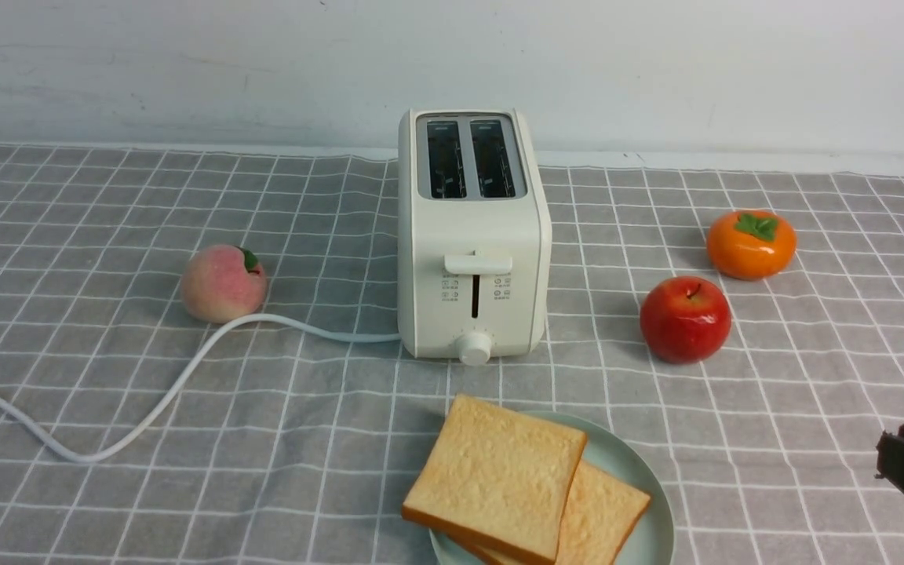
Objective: Take toasted bread from bread machine on grey coffee table place on plate.
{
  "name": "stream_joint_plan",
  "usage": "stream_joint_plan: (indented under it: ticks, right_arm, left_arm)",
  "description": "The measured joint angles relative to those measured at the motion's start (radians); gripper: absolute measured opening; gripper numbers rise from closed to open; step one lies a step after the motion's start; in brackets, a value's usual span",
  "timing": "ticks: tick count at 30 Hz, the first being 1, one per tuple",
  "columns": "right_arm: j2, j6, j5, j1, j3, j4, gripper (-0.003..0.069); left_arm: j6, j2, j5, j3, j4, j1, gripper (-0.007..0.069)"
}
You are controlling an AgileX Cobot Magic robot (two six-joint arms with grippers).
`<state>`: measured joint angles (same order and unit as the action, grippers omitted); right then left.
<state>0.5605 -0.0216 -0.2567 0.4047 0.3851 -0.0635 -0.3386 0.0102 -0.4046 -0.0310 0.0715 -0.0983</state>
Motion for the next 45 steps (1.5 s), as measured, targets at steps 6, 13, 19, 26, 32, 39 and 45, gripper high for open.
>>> stream_joint_plan:
  ticks: [6,13,19,26,32,39,45]
  right_arm:
    - [-0.008,0.000,0.000,0.000,-0.005,0.000,0.0099]
    - [-0.173,0.000,-0.056,-0.085,-0.023,0.000,0.0108]
    - [-0.343,0.000,-0.073,-0.191,-0.027,0.000,0.0118]
    - [-0.379,0.005,-0.076,-0.234,-0.027,0.012,0.0127]
    - [-0.403,0.008,-0.082,-0.291,-0.027,0.091,0.0129]
    - [-0.411,0.006,-0.322,-0.383,-0.045,0.018,0.0137]
    - [-0.467,0.006,-0.256,-0.444,-0.219,0.003,0.0144]
  left_arm:
    - [0.000,0.000,0.006,0.000,0.000,-0.005,-0.0013]
    - [0.002,0.000,0.007,0.000,0.000,-0.005,-0.0008]
    - [0.002,0.000,0.009,0.000,0.000,-0.005,-0.0003]
    - [0.002,0.000,0.010,0.000,0.000,-0.005,0.0000]
    - [0.002,0.000,0.010,0.000,0.000,-0.005,0.0000]
    - [0.002,0.000,0.010,0.000,0.000,-0.005,0.0000]
    - [0.002,0.000,0.010,0.000,0.000,-0.005,0.0000]
